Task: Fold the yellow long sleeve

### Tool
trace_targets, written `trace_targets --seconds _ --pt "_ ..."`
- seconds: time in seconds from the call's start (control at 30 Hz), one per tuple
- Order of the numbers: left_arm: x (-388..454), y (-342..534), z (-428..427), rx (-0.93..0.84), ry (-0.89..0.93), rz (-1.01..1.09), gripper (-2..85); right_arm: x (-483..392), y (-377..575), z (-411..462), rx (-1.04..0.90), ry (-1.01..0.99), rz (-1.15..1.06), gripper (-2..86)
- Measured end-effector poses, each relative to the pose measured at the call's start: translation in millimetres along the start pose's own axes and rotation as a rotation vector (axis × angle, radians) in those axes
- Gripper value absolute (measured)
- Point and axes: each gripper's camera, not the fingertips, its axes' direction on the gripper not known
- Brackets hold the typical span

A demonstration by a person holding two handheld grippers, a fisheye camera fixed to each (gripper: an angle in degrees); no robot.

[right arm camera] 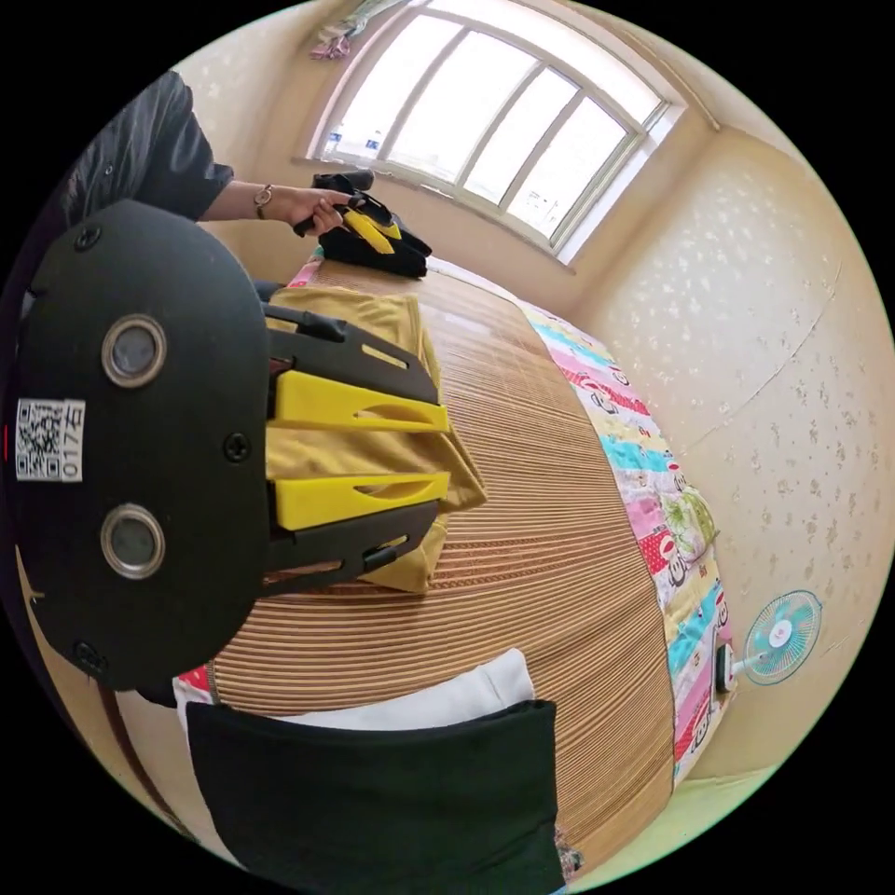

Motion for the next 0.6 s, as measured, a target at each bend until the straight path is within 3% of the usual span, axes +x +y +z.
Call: trace_targets --seconds 0.13,0.27,0.37,0.47,0.6 --pt "-13.7 43.5 -20.9 0.047 -0.073 0.009 14.0 -25.4 66.6 23.0 -0.001 0.055 -0.133 2.6" --pt "-47.9 126.4 -17.3 -0.047 -0.214 -0.14 18.0 -18.2 143.1 103.2 -0.153 0.483 -0.283 0.8" --pt "-66.5 172.3 -11.2 -0.035 -0.158 -0.244 18.3 -7.1 165.3 110.1 -0.02 0.46 -0.261 0.5" --pt "-74.1 185.3 5.4 -0.022 -0.113 -0.286 17.0 -4.1 145.4 111.7 -0.075 0.446 -0.165 0.4" --pt "-66.0 174.3 23.0 0.024 -0.063 -0.297 8.8 18.7 139.6 105.7 -0.029 0.346 -0.127 0.3"
